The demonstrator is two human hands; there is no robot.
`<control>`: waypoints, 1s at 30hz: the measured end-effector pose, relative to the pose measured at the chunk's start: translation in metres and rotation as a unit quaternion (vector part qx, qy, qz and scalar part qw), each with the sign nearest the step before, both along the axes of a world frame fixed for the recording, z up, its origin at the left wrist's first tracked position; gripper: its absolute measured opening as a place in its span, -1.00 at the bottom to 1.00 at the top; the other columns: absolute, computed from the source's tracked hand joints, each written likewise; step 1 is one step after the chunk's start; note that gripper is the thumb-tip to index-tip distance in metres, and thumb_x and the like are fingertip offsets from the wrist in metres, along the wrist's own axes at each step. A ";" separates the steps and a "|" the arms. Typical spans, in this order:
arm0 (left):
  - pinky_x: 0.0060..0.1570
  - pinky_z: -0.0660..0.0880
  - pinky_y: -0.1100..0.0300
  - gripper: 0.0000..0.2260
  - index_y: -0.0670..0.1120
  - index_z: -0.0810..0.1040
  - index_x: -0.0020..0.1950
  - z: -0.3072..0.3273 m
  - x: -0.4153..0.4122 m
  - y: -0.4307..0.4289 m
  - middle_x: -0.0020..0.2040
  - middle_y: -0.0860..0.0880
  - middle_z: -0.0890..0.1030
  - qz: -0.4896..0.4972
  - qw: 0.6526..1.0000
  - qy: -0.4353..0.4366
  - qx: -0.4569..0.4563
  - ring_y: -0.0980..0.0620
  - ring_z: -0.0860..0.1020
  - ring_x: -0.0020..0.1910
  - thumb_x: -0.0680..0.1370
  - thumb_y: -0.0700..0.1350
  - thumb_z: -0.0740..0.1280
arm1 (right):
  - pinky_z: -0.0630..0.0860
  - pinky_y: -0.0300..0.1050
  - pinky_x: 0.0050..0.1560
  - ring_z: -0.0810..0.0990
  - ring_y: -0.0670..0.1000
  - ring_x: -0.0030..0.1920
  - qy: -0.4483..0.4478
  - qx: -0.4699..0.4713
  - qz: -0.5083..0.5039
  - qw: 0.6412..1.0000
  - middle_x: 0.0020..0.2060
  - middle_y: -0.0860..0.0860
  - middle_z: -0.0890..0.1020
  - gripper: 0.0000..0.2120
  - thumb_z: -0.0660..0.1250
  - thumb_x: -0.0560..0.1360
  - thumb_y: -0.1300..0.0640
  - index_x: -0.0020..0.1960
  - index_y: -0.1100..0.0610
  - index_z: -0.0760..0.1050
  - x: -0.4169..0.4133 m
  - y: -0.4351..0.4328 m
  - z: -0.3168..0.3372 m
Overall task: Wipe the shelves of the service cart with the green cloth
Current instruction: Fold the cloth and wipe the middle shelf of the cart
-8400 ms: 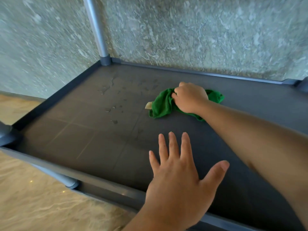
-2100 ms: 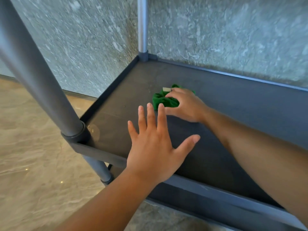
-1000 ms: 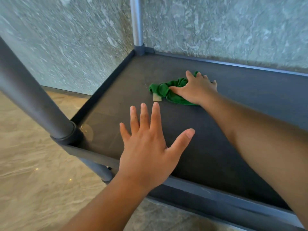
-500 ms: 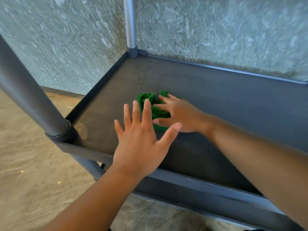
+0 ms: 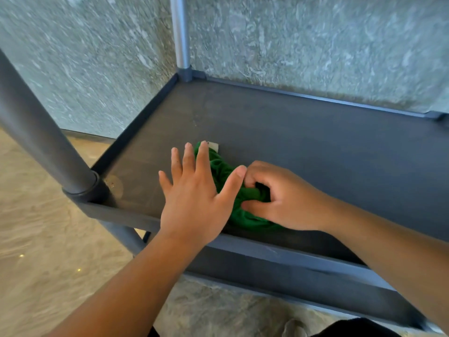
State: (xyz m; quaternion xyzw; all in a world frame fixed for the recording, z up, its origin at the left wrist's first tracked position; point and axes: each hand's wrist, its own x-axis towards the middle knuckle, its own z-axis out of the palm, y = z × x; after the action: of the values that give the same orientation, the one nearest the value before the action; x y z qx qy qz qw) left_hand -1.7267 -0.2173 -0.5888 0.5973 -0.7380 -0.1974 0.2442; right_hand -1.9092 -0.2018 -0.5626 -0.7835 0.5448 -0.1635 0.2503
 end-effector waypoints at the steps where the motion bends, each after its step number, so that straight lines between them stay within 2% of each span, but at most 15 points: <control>1: 0.51 -0.19 -0.21 -0.08 0.03 -0.06 0.63 0.000 0.000 0.001 0.65 -0.02 -0.05 0.005 1.000 0.005 -0.002 -0.01 -0.22 0.60 0.39 0.53 -0.23 | 0.48 -0.07 -0.09 0.50 -0.03 -0.13 -0.049 0.002 -0.009 0.999 -0.14 -0.06 0.48 -0.81 0.44 0.49 0.09 -0.09 0.09 0.42 0.006 -0.001 -0.001; 4: 0.52 -0.20 -0.19 -0.12 0.03 -0.05 0.63 0.002 0.002 0.005 0.65 -0.01 -0.04 0.021 0.999 0.044 -0.008 0.02 -0.22 0.60 0.42 0.49 -0.19 | 0.50 -0.22 0.05 0.54 -0.13 0.06 -0.187 0.020 -0.025 0.982 0.06 -0.09 0.54 -0.81 0.39 0.53 0.15 0.09 -0.02 0.45 0.028 -0.016 -0.004; 5: 0.53 -0.21 -0.17 -0.12 0.02 -0.06 0.63 0.002 0.002 0.005 0.65 -0.01 -0.05 0.027 0.998 0.060 -0.007 0.03 -0.23 0.60 0.42 0.48 -0.18 | 0.45 -0.25 0.20 0.48 -0.18 0.22 -0.169 0.030 -0.008 0.985 0.23 -0.10 0.49 -0.70 0.38 0.55 0.12 0.23 -0.07 0.43 0.034 -0.026 -0.008; 7: 0.53 -0.25 -0.13 -0.12 0.02 -0.10 0.63 0.002 0.003 0.007 0.65 0.00 -0.10 0.034 0.996 0.078 -0.013 0.06 -0.27 0.59 0.43 0.48 -0.18 | 0.24 -0.04 0.49 0.14 -0.11 0.54 -0.007 -0.005 0.067 0.998 0.53 -0.08 0.21 -0.45 0.34 0.56 -0.07 0.51 -0.14 0.25 0.044 -0.046 -0.017; 9: 0.54 -0.27 -0.10 -0.12 0.02 -0.13 0.63 0.002 0.003 0.007 0.65 0.01 -0.14 0.035 0.996 0.082 -0.020 0.07 -0.30 0.58 0.43 0.49 -0.19 | 0.17 0.18 0.53 0.02 -0.02 0.60 0.079 -0.024 0.137 0.987 0.60 -0.03 0.11 -0.35 0.24 0.52 -0.24 0.56 -0.13 0.20 0.052 -0.058 -0.025; 11: 0.53 -0.30 -0.08 -0.13 0.03 -0.15 0.63 0.002 0.003 0.004 0.65 0.01 -0.15 0.028 0.997 0.074 -0.022 0.06 -0.31 0.58 0.44 0.49 -0.18 | 0.25 0.20 0.50 0.15 0.00 0.57 0.011 0.008 0.147 0.989 0.56 -0.02 0.23 -0.37 0.18 0.52 -0.21 0.54 -0.01 0.27 0.057 -0.060 -0.022; 13: 0.51 -0.29 -0.06 -0.13 0.03 -0.15 0.63 0.002 0.007 0.003 0.65 -0.01 -0.16 0.010 0.999 0.046 -0.024 0.04 -0.29 0.59 0.45 0.50 -0.15 | 0.38 0.14 0.42 0.40 -0.02 0.42 -0.042 0.000 0.136 0.990 0.40 -0.09 0.44 -0.50 0.18 0.53 -0.10 0.42 0.07 0.41 0.059 -0.059 -0.018; 15: 0.52 -0.22 -0.10 -0.12 0.01 -0.14 0.63 0.002 0.015 0.000 0.64 -0.07 -0.14 -0.008 0.999 -0.018 -0.039 -0.03 -0.25 0.60 0.45 0.51 -0.12 | 0.51 0.13 0.22 0.57 -0.03 0.17 -0.010 -0.050 0.131 0.990 0.15 -0.11 0.59 -0.60 0.23 0.53 -0.16 0.25 0.05 0.50 0.057 -0.065 -0.017; 16: 0.53 -0.18 -0.12 -0.11 0.00 -0.13 0.63 0.002 0.022 -0.002 0.64 -0.10 -0.13 -0.014 0.996 -0.068 -0.053 -0.07 -0.23 0.61 0.45 0.51 -0.13 | 0.49 0.15 0.24 0.56 -0.03 0.16 0.029 -0.066 0.129 0.989 0.13 -0.11 0.58 -0.57 0.26 0.53 -0.23 0.25 0.02 0.48 0.056 -0.069 -0.017; 18: 0.54 -0.13 -0.14 -0.09 -0.01 -0.11 0.63 0.000 0.040 -0.010 0.64 -0.16 -0.09 -0.017 0.986 -0.152 -0.072 -0.13 -0.18 0.61 0.44 0.52 -0.18 | 0.18 0.22 0.51 0.35 -0.01 0.45 0.109 -0.058 0.111 0.986 0.40 -0.10 0.45 -0.42 0.32 0.49 -0.32 0.41 -0.08 0.38 0.052 -0.076 -0.022; 20: 0.53 -0.14 -0.11 -0.07 -0.02 -0.12 0.63 -0.002 0.063 -0.019 0.64 -0.17 -0.09 -0.005 0.983 -0.173 -0.062 -0.13 -0.18 0.61 0.42 0.54 -0.18 | -0.08 0.16 0.57 0.04 -0.03 0.59 0.143 -0.039 0.078 0.986 0.58 -0.04 0.19 -0.22 0.34 0.42 -0.38 0.54 -0.12 0.21 0.053 -0.076 -0.025; 21: 0.53 -0.17 -0.09 -0.06 -0.01 -0.14 0.63 -0.003 0.073 -0.022 0.64 -0.16 -0.11 0.001 0.984 -0.168 -0.052 -0.11 -0.20 0.61 0.42 0.55 -0.17 | -0.07 0.12 0.57 0.04 -0.02 0.59 0.135 -0.038 0.067 0.988 0.59 -0.04 0.16 -0.17 0.35 0.40 -0.40 0.55 -0.12 0.19 0.054 -0.074 -0.026; 24: 0.51 -0.22 -0.05 -0.06 0.01 -0.16 0.63 -0.004 0.084 -0.025 0.65 -0.10 -0.13 -0.001 0.990 -0.136 -0.033 -0.05 -0.23 0.61 0.42 0.56 -0.16 | 0.29 0.01 0.46 0.34 -0.04 0.42 0.065 -0.052 0.065 0.994 0.41 -0.07 0.41 -0.26 0.45 0.37 -0.33 0.43 -0.05 0.36 0.065 -0.069 -0.024; 26: 0.52 -0.21 -0.07 -0.04 0.02 -0.14 0.63 -0.003 0.082 -0.024 0.65 -0.08 -0.11 0.003 0.992 -0.120 -0.034 -0.04 -0.22 0.61 0.39 0.58 -0.18 | 0.38 -0.08 0.36 0.43 -0.10 0.32 0.021 -0.044 0.108 0.993 0.30 -0.11 0.51 -0.41 0.50 0.39 -0.22 0.32 -0.03 0.47 0.076 -0.061 -0.024; 30: 0.53 -0.21 -0.09 -0.01 0.06 -0.18 0.63 -0.003 0.082 -0.024 0.65 -0.04 -0.16 0.002 0.994 -0.104 -0.013 -0.01 -0.25 0.60 0.35 0.62 -0.22 | 0.54 -0.04 0.16 0.54 -0.17 0.18 -0.030 -0.016 0.173 0.984 0.18 -0.25 0.57 -0.63 0.43 0.48 -0.13 0.27 -0.14 0.51 0.093 -0.052 -0.027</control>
State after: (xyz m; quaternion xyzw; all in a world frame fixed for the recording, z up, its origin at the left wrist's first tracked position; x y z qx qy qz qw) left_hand -1.6447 -0.2411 -0.5919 0.6126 -0.7610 -0.1243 0.1738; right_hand -1.8157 -0.2539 -0.5896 -0.8642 0.3909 -0.1502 0.2788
